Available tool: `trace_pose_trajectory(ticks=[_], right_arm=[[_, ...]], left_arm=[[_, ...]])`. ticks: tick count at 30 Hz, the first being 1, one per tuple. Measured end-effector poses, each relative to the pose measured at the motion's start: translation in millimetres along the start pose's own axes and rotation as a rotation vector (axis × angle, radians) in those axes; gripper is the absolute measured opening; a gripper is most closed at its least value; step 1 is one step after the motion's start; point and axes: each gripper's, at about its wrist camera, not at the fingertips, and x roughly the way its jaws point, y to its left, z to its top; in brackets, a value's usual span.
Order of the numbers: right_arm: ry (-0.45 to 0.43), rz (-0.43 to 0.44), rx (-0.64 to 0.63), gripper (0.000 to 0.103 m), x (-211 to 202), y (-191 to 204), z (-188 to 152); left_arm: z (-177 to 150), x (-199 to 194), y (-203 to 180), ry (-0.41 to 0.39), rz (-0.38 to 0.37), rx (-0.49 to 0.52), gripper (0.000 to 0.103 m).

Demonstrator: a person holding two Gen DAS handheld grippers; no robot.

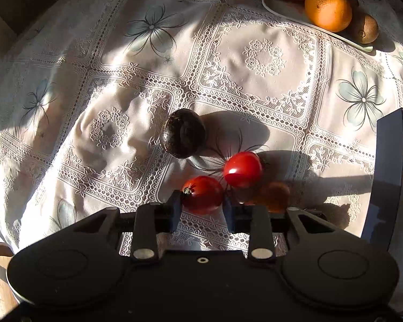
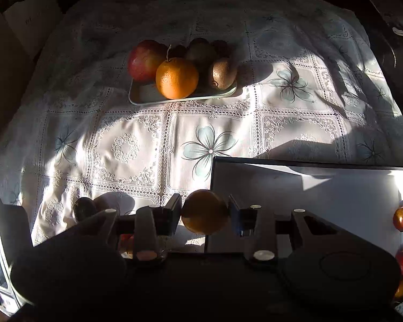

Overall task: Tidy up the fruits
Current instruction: 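Carry the orange and red apple over the white box and open both grippers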

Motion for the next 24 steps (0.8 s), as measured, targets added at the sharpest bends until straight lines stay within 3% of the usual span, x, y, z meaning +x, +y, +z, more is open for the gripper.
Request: trace_pose_trajectory(ticks=[5,12,16,24], right_arm=[[-0.016,-0.013,0.016,0.039,-15,-17,-3],[-0.004,-0.045,0.087,0.039,-27,-64,-7],[0.005,-0.089,0.117,0.039,-28,-88,-8],[0.052,-0.111,0.131,0.039,-21,-106,-8]], left_arm=[[0,-45,-13,-0.076,-0.031,0.000,0.041],[-12,-95,-64,-0.177,-0.129,0.126,0.041],[-26,-101,-95,-0.173,-0.176,0.215,0.041],[-47,-82,-126,-0.105,-0.166,0.293,0.041]])
